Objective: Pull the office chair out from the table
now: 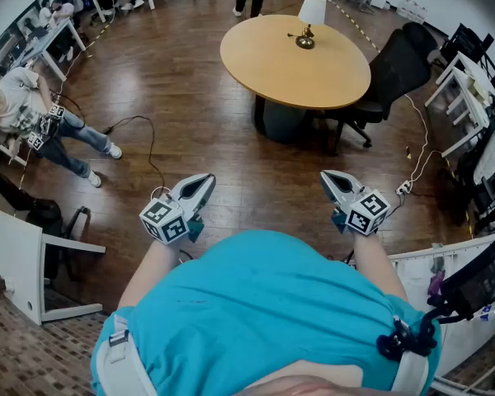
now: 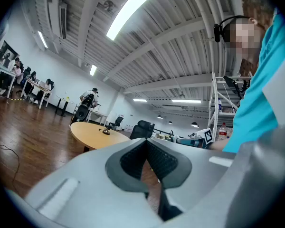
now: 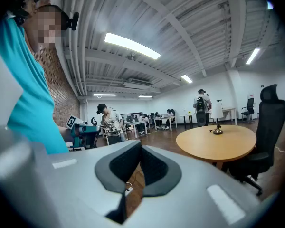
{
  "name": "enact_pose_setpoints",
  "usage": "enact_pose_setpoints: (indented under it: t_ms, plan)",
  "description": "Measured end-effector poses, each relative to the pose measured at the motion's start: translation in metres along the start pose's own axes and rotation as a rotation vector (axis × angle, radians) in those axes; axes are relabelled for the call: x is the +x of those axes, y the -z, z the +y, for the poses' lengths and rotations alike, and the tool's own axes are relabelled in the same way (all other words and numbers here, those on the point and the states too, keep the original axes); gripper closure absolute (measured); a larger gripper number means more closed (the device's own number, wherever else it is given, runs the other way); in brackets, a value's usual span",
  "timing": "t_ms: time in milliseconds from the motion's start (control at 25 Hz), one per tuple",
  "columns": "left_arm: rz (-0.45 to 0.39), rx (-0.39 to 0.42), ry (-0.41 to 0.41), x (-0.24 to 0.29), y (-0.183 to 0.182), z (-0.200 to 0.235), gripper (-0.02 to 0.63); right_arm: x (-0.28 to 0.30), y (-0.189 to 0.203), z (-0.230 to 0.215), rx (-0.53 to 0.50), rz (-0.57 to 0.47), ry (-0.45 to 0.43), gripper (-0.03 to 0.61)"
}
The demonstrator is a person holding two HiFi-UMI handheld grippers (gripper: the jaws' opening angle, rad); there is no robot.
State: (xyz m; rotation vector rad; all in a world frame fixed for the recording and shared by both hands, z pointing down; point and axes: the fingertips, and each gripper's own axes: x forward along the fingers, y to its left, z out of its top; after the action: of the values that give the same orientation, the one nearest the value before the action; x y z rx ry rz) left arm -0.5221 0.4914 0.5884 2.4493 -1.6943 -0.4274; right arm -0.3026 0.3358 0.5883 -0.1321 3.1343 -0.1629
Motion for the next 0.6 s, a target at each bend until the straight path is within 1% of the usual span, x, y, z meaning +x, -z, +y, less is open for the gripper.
enact_pose_setpoints:
  t_ms: [200,600]
  plan:
    - [0.006,0.0,0.008,0.017,0.0,0.001,0.586,-0.004,-0.004,-0.014,-0.001,-0.006,0.006,0.58]
    - [0.018,0.014,0.042,0.072,0.011,-0.017,0.586,-0.042,-0.007,-0.054,0.002,-0.026,0.037,0.58]
